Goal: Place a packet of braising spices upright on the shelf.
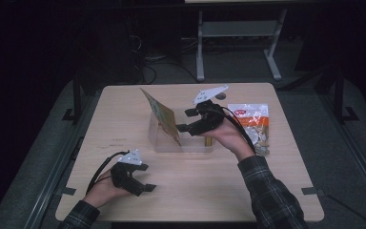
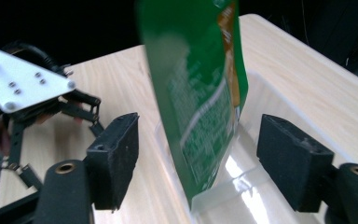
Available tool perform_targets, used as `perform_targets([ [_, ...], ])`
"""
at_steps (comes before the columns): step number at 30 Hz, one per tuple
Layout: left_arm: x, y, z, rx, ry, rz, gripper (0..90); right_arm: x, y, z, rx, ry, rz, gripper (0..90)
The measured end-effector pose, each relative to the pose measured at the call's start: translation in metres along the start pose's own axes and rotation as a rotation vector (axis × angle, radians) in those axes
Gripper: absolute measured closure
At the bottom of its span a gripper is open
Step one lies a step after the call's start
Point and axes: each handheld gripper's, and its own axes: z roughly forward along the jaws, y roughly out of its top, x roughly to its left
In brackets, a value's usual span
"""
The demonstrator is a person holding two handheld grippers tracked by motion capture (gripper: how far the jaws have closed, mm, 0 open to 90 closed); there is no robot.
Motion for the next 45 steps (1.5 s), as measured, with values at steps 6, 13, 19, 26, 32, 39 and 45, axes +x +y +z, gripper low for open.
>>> perform_targets([
  [6, -0.003, 0.002, -0.001, -0.002, 0.020, 0.000, 12.8, 0.008, -0.013, -0.012, -0.002, 0.000, -0.001, 27.9],
  [13, 0.000, 0.000, -0.001, 0.000, 0.026, 0.011, 13.6, 0.014, -0.032, -0.026, -0.018, -0.009, 0.010, 28.4],
  [19, 0.000, 0.000, -0.002, -0.008, 0.030, 0.025, 13.6, 0.021, -0.050, -0.035, -0.021, -0.012, 0.003, 28.6],
  [26, 0.001, 0.000, -0.006, -0.028, 0.041, 0.028, 13.6, 0.031, -0.076, -0.048, -0.001, -0.038, -0.005, 29.3],
  [32, 0.003, -0.002, -0.007, -0.040, 0.061, 0.038, 13.6, 0.032, -0.103, -0.063, 0.030, -0.100, 0.023, 31.5],
  [39, 0.004, -0.001, -0.010, -0.061, 0.075, 0.013, 13.4, 0.006, -0.135, -0.080, 0.077, -0.201, 0.098, 39.1],
  [45, 0.006, -0.002, -0.010, -0.068, 0.078, 0.007, 13.4, -0.024, -0.149, -0.090, 0.093, -0.334, 0.162, 62.3],
])
